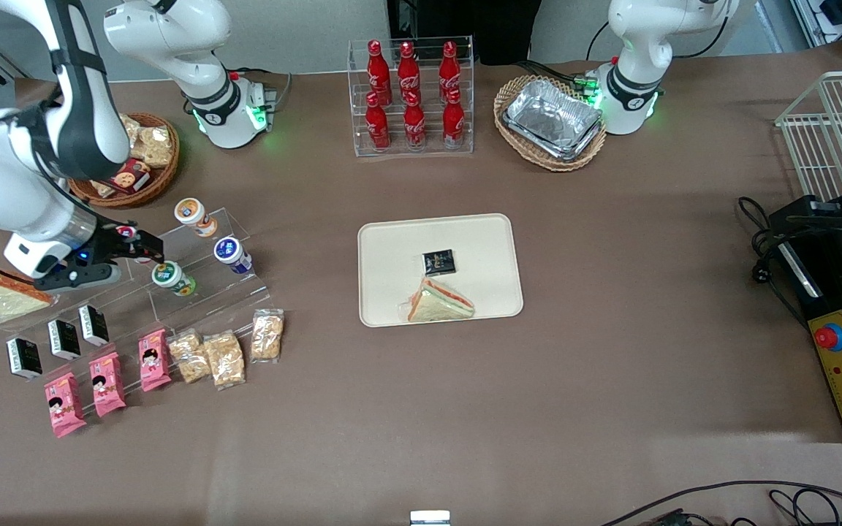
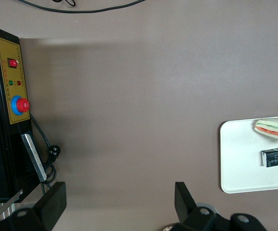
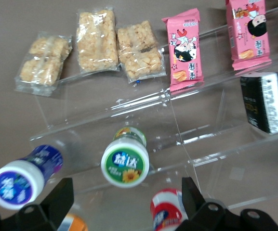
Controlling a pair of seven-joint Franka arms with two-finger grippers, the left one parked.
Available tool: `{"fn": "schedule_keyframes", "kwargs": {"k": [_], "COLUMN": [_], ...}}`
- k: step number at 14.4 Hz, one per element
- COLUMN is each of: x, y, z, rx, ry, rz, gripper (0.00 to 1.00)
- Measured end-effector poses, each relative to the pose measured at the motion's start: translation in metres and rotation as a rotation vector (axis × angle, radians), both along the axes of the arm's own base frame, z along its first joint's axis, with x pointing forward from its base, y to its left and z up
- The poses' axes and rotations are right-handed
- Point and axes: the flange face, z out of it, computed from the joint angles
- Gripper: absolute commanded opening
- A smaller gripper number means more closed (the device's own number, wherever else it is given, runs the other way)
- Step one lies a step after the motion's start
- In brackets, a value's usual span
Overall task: Place green gum on tray
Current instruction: 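Lower the right gripper onto the green-labelled bottle on the stand, then close the right gripper on the green-labelled bottle and lift it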
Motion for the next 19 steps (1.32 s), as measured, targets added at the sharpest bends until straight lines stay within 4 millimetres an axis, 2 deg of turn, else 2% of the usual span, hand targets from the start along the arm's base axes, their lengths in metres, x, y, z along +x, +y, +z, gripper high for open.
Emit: {"fn": "schedule_keyframes", "kwargs": {"k": [3, 5, 12, 14, 15, 16, 19], "x": [-0.010, -0.015, -0.015, -0.015, -0.015, -0.014, -0.014], "y": [0.001, 0.003, 0.004, 0.004, 0.004, 0.004, 0.004], "z": [-0.044, -0.062, -0.079, -0.082, -0.083, -0.083, -0.082], "rx": [0.001, 0.020, 0.023, 0.022, 0.022, 0.022, 0.021], "ry": [-0.020, -0.003, 0.023, 0.027, 0.028, 0.028, 0.022], "rz": [-0.008, -0.029, -0.040, -0.041, -0.041, -0.041, -0.042], "gripper": [1.00, 1.00, 0.98, 0.93, 0.86, 0.83, 0.54]}}
